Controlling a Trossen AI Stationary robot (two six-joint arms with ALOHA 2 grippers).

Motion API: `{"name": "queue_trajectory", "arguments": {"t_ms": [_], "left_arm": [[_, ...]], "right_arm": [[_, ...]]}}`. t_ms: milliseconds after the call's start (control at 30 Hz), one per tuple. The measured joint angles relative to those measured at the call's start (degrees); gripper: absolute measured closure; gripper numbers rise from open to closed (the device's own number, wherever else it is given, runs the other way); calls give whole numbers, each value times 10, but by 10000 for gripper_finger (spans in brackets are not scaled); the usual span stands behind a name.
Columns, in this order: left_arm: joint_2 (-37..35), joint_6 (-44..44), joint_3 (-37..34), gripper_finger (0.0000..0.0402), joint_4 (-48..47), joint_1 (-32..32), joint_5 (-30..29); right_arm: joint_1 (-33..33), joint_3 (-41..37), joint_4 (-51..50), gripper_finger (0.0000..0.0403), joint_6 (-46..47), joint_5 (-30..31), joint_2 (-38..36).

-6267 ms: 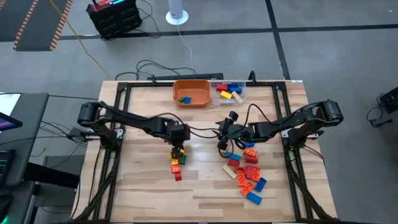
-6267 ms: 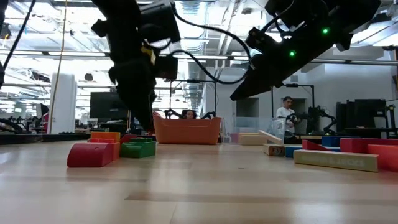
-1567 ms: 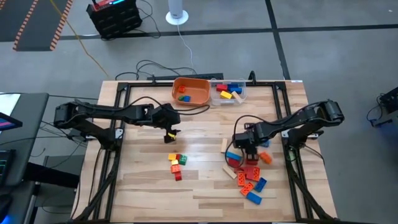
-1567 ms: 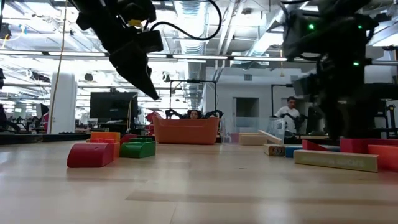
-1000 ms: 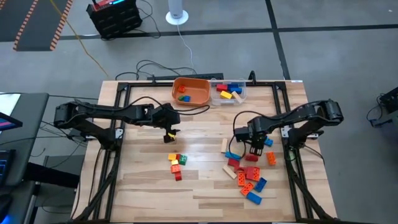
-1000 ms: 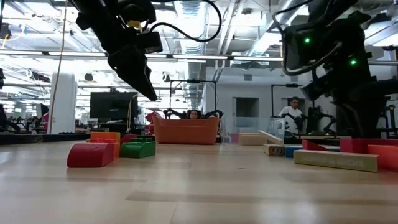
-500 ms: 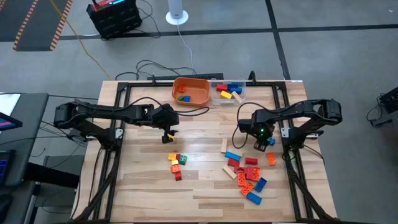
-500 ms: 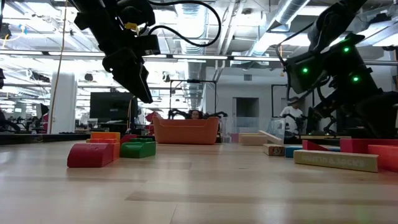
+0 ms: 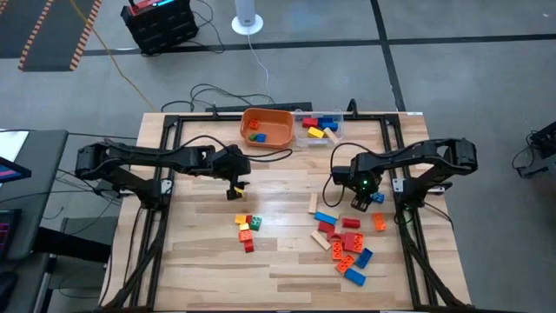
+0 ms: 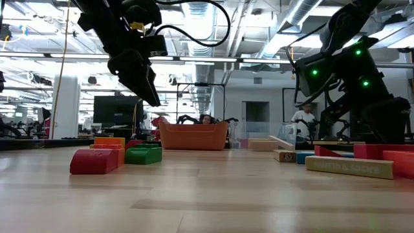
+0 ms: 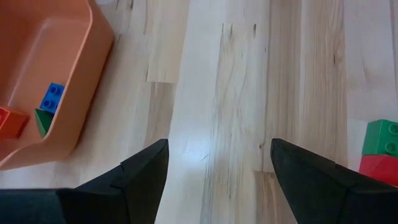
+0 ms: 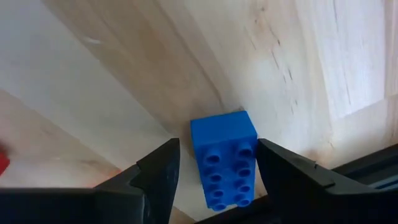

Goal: Sort blocks by size
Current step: Put the top blue game piece into the transparent bin

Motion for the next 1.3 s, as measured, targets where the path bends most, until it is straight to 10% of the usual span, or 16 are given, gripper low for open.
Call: {"name": "queue_trajectory", "arguments": {"t_ms": [667,1300], "left_arm": [[0,11,0,127,-12,0,-7],[-104,19,-51,127,-10,0,-60]], "right_arm": [[-6,-12,50,237,7,-20,-2],[-100,225,300,226,-205,99,-3]]}}
